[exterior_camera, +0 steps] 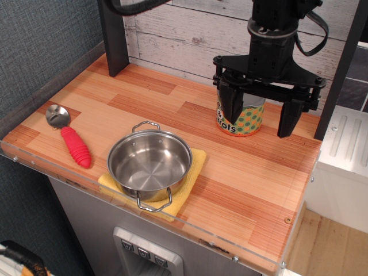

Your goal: Move red utensil directly to left of can.

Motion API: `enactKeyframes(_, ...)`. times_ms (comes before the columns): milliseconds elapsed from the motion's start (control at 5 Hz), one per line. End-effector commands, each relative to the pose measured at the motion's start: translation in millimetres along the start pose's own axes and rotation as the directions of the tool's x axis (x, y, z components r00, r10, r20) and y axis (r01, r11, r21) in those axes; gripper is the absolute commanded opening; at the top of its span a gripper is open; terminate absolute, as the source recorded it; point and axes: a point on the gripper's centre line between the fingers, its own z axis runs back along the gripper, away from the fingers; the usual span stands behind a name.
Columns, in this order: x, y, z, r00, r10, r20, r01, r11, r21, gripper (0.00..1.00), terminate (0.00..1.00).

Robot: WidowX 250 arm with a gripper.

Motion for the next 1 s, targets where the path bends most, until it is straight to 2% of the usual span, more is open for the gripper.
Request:
enactKeyframes(0,0.0,0.0,0.0,1.000,0.000,0.000,0.000,1.000,0.000,1.00,0.00)
enactKeyframes(200,-3.0,23.3,10.5,0.994,0.109,0.011,-0.109,0.994,0.013,1.00,0.00)
enactKeyframes(400,-10.8,57.9,15.6,0.968,0.252,0.007,-0.252,0.967,0.023,1.00,0.00)
enactKeyframes(600,-19.6,87.9,18.9,0.938,0.345,0.016,-0.346,0.937,0.052,1.00,0.00)
enactKeyframes(800,-33.3,121.7,21.5,0.883,0.467,0.036,-0.469,0.881,0.071,1.00,0.00)
